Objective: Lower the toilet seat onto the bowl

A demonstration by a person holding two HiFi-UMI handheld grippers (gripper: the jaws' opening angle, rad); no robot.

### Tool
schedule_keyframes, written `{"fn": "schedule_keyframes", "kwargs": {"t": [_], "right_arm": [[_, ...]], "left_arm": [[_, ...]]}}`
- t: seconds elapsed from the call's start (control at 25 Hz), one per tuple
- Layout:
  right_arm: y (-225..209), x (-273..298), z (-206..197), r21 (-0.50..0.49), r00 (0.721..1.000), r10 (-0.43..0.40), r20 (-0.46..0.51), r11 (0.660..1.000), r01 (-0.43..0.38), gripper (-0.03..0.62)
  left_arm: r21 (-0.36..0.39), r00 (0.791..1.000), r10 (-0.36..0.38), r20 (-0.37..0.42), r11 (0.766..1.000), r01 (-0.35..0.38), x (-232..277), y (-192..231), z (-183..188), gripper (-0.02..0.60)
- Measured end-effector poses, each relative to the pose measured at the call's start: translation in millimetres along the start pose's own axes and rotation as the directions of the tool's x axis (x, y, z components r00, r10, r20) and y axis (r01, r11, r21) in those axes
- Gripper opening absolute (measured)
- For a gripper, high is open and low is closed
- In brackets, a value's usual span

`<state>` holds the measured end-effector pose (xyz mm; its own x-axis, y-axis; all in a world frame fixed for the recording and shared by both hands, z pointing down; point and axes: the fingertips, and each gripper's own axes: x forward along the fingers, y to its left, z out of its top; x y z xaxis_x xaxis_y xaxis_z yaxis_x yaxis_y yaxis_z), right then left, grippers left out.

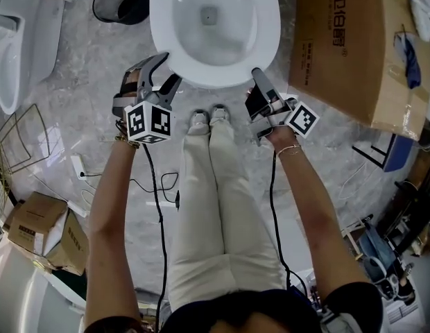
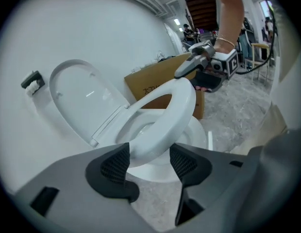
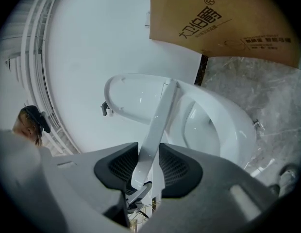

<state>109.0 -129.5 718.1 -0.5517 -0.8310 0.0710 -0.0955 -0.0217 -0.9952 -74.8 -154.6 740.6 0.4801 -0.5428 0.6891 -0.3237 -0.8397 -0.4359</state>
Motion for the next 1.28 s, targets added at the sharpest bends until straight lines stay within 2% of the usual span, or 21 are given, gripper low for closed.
{"fn": "schedule_keyframes", "kwargs": {"t": [0.08, 0.12, 0.16, 0.2, 0.24, 0.28, 0.32, 0.36, 0.4, 0.44, 0.48, 0.52, 0.56, 0.64, 0.76, 0.8, 0.84, 0.88, 0.96, 1.28], "right_arm": [[-2.4, 0.4, -1.2, 0.004, 1.000, -0.006, -0.003, 1.000, 0.006, 0.135], [-4.2, 1.0, -2.0, 0.006, 1.000, -0.011, -0.005, 1.000, 0.011, 0.135], [-6.2, 1.4, -2.8, 0.008, 1.000, -0.016, -0.008, 1.000, 0.016, 0.135], [-8.3, 1.2, -3.5, 0.011, 1.000, -0.021, -0.011, 1.000, 0.021, 0.133], [-10.5, 0.9, -4.3, 0.014, 1.000, -0.026, -0.015, 1.000, 0.026, 0.132], [-12.6, 0.7, -5.3, 0.016, 0.999, -0.030, -0.019, 0.999, 0.030, 0.130], [-15.1, 0.5, -6.3, 0.016, 0.999, -0.034, -0.023, 0.999, 0.035, 0.130], [-17.9, 0.1, -7.2, 0.015, 0.999, -0.039, -0.027, 0.999, 0.040, 0.130], [-20.7, -0.5, -7.7, 0.014, 0.999, -0.045, -0.031, 0.999, 0.045, 0.130], [-23.1, -1.2, -7.7, 0.014, 0.998, -0.050, -0.033, 0.999, 0.050, 0.129], [-24.9, -1.5, -7.6, 0.015, 0.998, -0.053, -0.033, 0.998, 0.053, 0.129], [-26.2, -1.6, -7.6, 0.017, 0.998, -0.055, -0.032, 0.998, 0.055, 0.127], [-27.2, -1.5, -8.1, 0.018, 0.998, -0.056, -0.032, 0.998, 0.056, 0.127], [-30.3, -1.3, -10.0, 0.019, 0.998, -0.060, -0.032, 0.998, 0.061, 0.127], [-38.0, -3.1, -10.1, 0.022, 0.997, -0.075, -0.032, 0.997, 0.076, 0.127], [-40.7, -3.8, -9.6, 0.022, 0.996, -0.080, -0.032, 0.997, 0.081, 0.126], [-42.9, -4.2, -9.5, 0.021, 0.996, -0.082, -0.032, 0.996, 0.083, 0.124], [-44.4, -4.4, -10.2, 0.023, 0.996, -0.083, -0.033, 0.996, 0.084, 0.124], [-46.1, -4.8, -13.1, 0.029, 0.996, -0.084, -0.034, 0.996, 0.085, 0.124], [-63.2, -16.2, -5.9, 0.040, 0.992, -0.127, 0.017, 0.991, 0.127, 0.124]], "left_arm": [[-0.118, 0.999, -0.033, 0.009, 0.992, 0.034, -3.1, -3.1, -1.5, 0.269], [-0.212, 0.998, -0.058, 0.018, 0.975, 0.060, -5.6, -4.9, -4.4, 0.305], [-0.324, 0.996, -0.085, 0.030, 0.942, 0.090, -8.5, -7.4, -9.1, 0.313], [-0.444, 0.992, -0.112, 0.048, 0.887, 0.122, -11.6, -10.9, -15.2, 0.313], [-0.567, 0.988, -0.136, 0.074, 0.810, 0.154, -14.5, -15.1, -22.0, 0.313], [-0.685, 0.982, -0.154, 0.111, 0.703, 0.188, -17.2, -19.4, -28.1, 0.313], [-0.792, 0.973, -0.164, 0.165, 0.565, 0.230, -19.4, -23.0, -31.8, 0.313], [-0.873, 0.959, -0.159, 0.235, 0.399, 0.280, -21.0, -25.5, -32.2, 0.313], [-0.917, 0.942, -0.132, 0.309, 0.222, 0.332, -21.7, -26.8, -30.3, 0.313], [-0.925, 0.925, -0.091, 0.369, 0.057, 0.375, -21.4, -27.7, -28.4, 0.314], [-0.915, 0.915, -0.050, 0.401, -0.078, 0.397, -19.8, -29.7, -28.8, 0.314], [-0.903, 0.915, -0.026, 0.403, -0.173, 0.393, -17.3, -33.6, -32.4, 0.314], [-0.898, 0.920, -0.017, 0.391, -0.227, 0.378, -14.0, -38.1, -36.5, 0.314], [-0.882, 0.917, -0.009, 0.399, -0.279, 0.381, -6.3, -44.8, -34.1, 0.314], [-0.780, 0.866, 0.056, 0.497, -0.408, 0.475, 4.8, -46.1, -6.8, 0.313], [-0.748, 0.852, 0.078, 0.518, -0.443, 0.495, 7.6, -44.6, -0.2, 0.291], [-0.721, 0.843, 0.098, 0.529, -0.472, 0.507, 9.9, -42.8, 4.0, 0.244], [-0.705, 0.839, 0.111, 0.533, -0.490, 0.513, 11.8, -41.1, 5.7, 0.199], [-0.700, 0.841, 0.112, 0.529, -0.502, 0.507, 14.2, -40.3, 4.6, 0.143], [-0.711, 0.847, 0.083, 0.524, -0.505, 0.490, 20.9, -46.7, -7.3, 0.130]]}}
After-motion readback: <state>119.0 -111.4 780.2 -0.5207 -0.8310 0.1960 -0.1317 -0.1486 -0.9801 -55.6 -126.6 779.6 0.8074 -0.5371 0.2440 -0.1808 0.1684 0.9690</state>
